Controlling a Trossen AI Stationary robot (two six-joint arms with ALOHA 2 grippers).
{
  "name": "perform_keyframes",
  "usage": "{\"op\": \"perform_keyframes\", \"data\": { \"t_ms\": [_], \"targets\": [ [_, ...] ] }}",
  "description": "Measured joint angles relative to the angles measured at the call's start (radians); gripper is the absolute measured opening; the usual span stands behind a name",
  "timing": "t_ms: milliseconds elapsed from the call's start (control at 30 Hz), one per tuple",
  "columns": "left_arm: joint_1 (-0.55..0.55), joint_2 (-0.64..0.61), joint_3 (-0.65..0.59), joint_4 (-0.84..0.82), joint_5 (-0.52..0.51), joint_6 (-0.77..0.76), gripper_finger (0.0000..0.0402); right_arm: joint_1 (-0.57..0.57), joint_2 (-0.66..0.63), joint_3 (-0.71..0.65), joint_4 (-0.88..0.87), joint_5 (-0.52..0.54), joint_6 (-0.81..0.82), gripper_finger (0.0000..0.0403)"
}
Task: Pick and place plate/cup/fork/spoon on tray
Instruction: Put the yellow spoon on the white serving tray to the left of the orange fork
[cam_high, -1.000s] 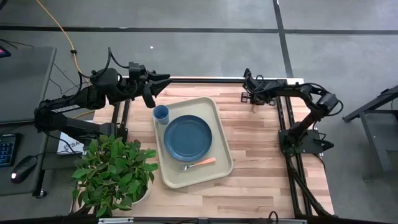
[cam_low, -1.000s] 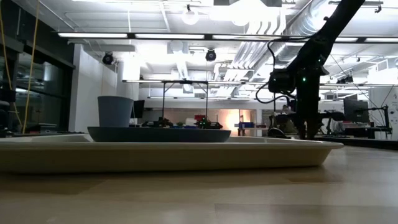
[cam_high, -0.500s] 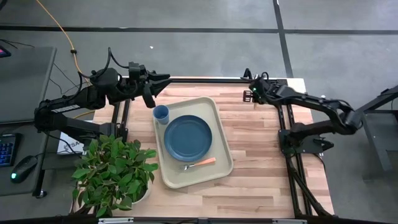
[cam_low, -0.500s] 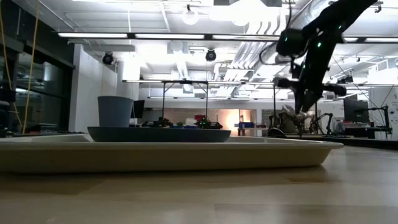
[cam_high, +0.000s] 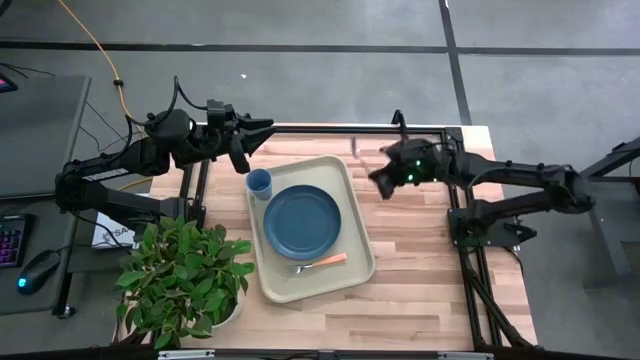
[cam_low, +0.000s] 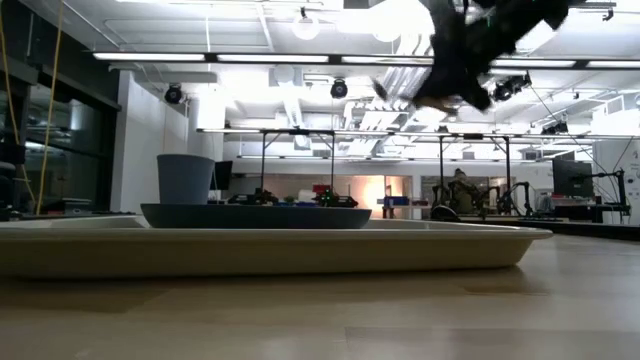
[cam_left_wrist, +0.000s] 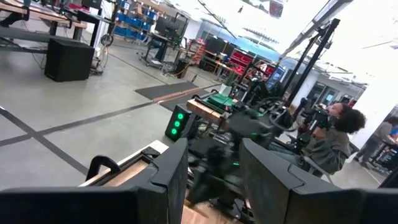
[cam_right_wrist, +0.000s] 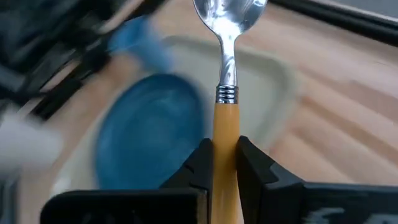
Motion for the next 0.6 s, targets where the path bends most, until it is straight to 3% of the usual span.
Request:
{"op": "perform_keyframes", "data": {
  "t_ms": [200, 400, 600],
  "targets": [
    [0.000, 0.000, 0.000, 0.000, 0.000, 0.000, 0.0129, 0.238, 0.155, 0.268, -0.244, -0.010, -0.154, 0.0026],
    [0.000, 0.000, 0.000, 0.000, -0.001, -0.004, 0.0129, 0.431, 0.402, 0.530, -0.444, -0.016, -0.297, 0.0026],
    [0.000, 0.000, 0.000, 0.000, 0.001, -0.029, 0.0129, 0.572, 0.652, 0.709, -0.566, 0.007, -0.401, 0.0029]
  ]
}}
